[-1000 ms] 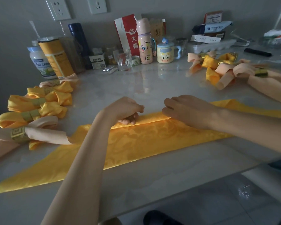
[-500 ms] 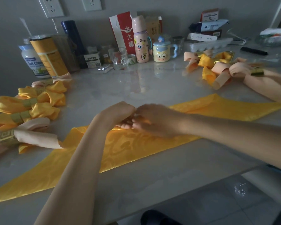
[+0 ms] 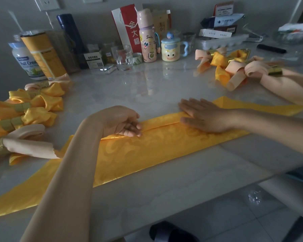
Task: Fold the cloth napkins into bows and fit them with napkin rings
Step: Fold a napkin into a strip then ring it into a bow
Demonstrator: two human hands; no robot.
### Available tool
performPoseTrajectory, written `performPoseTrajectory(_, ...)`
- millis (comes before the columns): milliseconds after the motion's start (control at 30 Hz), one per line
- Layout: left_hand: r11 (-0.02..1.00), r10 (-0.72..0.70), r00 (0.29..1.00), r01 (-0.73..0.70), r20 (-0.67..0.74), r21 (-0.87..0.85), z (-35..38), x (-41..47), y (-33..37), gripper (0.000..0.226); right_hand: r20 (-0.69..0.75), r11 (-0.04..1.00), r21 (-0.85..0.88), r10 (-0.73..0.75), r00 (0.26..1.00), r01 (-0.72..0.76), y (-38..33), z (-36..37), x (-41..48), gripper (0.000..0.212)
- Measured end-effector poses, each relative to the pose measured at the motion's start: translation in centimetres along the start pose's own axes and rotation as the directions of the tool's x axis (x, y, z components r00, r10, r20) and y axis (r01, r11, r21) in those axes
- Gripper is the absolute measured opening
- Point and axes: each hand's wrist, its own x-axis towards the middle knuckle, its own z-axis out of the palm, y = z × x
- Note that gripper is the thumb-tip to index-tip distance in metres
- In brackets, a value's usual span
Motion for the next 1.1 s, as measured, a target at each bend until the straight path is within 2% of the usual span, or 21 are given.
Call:
performPoseTrajectory(100,0.998,0.016,1.000,-0.015,-0.019,0.057,0.4,-0.3,0.3,0.011,-0.072,0.998,0.061,0.022,0.997,-0.018,-0.2,-0.2,0.3,0.072)
performPoseTrajectory(200,0.997,0.066,0.997,-0.064,-0.049,0.043,-0.1,-0.9,0.7,0.010,-0.243,0.977,0.165,-0.096,0.965,0.139,-1.9,-0.7,0.4,0.041)
performPoseTrajectory(267,0.993,0.120,0.984,-0.122,-0.135,-0.006,-0.9,-1.1,0.7,0.011,-0.278,0.958,0.187,-0.159,0.947,0.216,-3.1,-1.0,0.2,0.028)
performPoseTrajectory(367,0.980,0.149,0.952,-0.178,-0.266,-0.090,-1.9,-1.3,0.4,0.012,-0.327,0.970,0.093,-0.185,0.927,0.226,-4.3,-1.3,0.4,0.029)
performPoseTrajectory(500,0.962,0.136,0.952,-0.193,-0.274,-0.193,-1.6,-1.4,0.5,0.014,-0.398,0.964,0.069,-0.208,0.894,0.255,-4.9,-1.4,0.6,0.025)
performPoseTrajectory(567,0.967,0.159,0.951,-0.205,-0.266,-0.152,-1.0,-1.4,0.9,0.014,-0.434,0.958,0.029,-0.246,0.867,0.286,-5.1,-1.3,0.2,0.021)
performPoseTrajectory(667,0.980,0.187,0.955,-0.197,-0.229,-0.023,-0.2,-1.5,1.3,0.012,-0.441,0.943,-0.083,-0.325,0.836,0.322,-5.0,-0.8,-0.4,0.027)
performPoseTrajectory(800,0.961,0.084,0.985,-0.041,-0.148,0.274,1.0,-1.7,1.5,0.017,-0.459,0.859,-0.349,-0.505,0.731,0.374,-4.9,-0.2,-0.7,0.032)
performPoseTrajectory(867,0.949,0.019,0.994,0.017,-0.110,0.313,1.4,-1.7,1.6,0.022,-0.370,0.834,-0.404,-0.525,0.766,0.376,-5.2,-0.3,-1.0,0.030)
performPoseTrajectory(933,0.957,-0.018,0.997,0.039,-0.074,0.289,1.4,-1.8,1.7,0.025,-0.234,0.888,-0.309,-0.417,0.879,0.339,-5.2,-1.0,-1.5,0.031)
performPoseTrajectory(1000,0.958,-0.048,0.998,0.059,-0.045,0.280,1.5,-1.9,1.7,0.024,-0.155,0.949,-0.122,-0.307,0.939,0.291,-5.5,-2.0,-1.9,0.026)
performPoseTrajectory(1033,0.957,-0.066,0.997,0.072,-0.028,0.280,1.6,-2.0,1.7,0.021,-0.186,0.960,-0.022,-0.280,0.942,0.281,-5.8,-2.4,-2.0,0.020)
performPoseTrajectory(1100,0.949,-0.099,0.995,0.096,-0.005,0.300,1.8,-1.9,1.5,0.018,-0.344,0.948,0.081,-0.262,0.902,0.306,-6.3,-2.3,-1.6,0.017)
